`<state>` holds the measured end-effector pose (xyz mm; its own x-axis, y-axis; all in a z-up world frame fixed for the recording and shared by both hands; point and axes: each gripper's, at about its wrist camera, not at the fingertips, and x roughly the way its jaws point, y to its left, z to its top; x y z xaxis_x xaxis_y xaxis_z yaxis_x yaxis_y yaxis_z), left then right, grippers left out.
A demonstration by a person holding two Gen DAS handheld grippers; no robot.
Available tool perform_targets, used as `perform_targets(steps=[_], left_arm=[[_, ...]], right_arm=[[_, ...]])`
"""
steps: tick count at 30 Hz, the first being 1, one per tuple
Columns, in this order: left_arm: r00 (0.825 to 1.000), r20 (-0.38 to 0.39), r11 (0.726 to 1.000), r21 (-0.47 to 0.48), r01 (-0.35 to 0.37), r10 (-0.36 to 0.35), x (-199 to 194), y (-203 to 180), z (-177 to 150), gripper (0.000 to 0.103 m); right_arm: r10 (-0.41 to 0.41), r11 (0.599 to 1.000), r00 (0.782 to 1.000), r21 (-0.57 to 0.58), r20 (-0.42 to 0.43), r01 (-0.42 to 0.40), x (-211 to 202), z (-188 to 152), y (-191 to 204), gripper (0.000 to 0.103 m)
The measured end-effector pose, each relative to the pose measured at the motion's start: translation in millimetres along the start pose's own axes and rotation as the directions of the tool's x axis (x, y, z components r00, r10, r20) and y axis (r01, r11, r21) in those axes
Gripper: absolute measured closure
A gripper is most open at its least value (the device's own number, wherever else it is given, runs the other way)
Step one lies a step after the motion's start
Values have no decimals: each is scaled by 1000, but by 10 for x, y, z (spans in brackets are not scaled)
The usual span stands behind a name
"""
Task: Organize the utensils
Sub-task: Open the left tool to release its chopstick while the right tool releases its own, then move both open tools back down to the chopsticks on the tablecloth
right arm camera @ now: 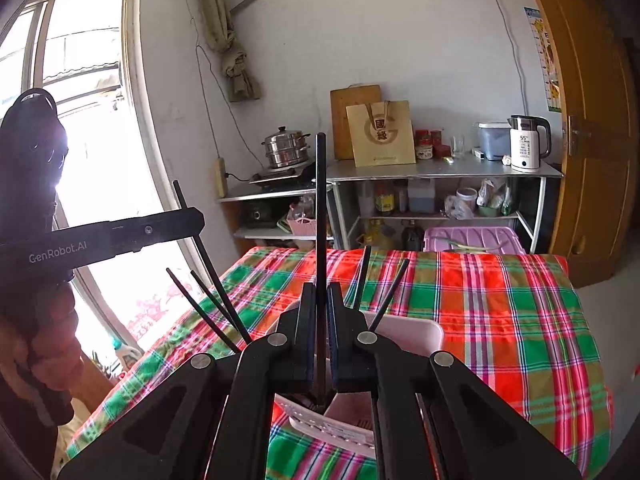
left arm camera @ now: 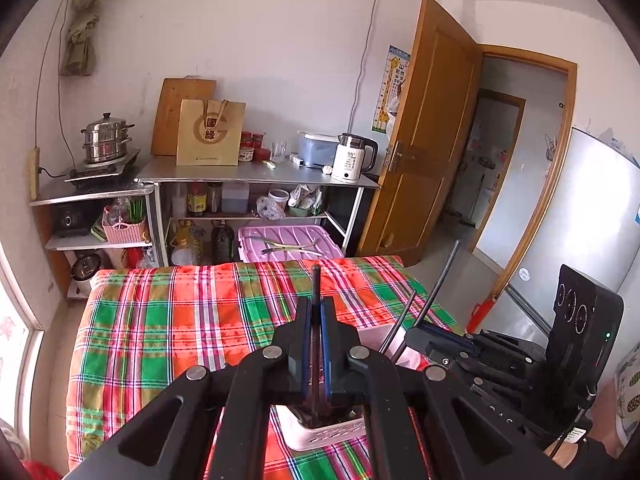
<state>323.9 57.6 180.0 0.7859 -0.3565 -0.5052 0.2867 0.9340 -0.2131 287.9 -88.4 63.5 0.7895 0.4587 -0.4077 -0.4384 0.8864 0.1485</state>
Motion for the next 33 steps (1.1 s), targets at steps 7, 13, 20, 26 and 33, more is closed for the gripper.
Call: perform_targets(steps=[7,13,20,26,33], left_arm=[[999,-43,1000,-15,-12,12,116,54,-155,99],[998,-53,999,-1,-37,37,97,32,-259,98],[998,20,998,10,-59,58,-188,-22,-288,81],[994,79,997,19,-80,78,-549,-111,-424,80],[992,102,996,38,-79,75,-908,-242,-825,79]], right_arm=[[-23,1000,999,-4,-47,23,49,-150,-7,98],[-32,999,997,-7,-69,32,46,-205,-31,97],[-43,999,998,-16,-39,42,-181,-202,-14,87],[-36,999,999,-25,8,36,-525,-235,12,87],[-30,999,998,-23,46,31,-963,-460,35,87]])
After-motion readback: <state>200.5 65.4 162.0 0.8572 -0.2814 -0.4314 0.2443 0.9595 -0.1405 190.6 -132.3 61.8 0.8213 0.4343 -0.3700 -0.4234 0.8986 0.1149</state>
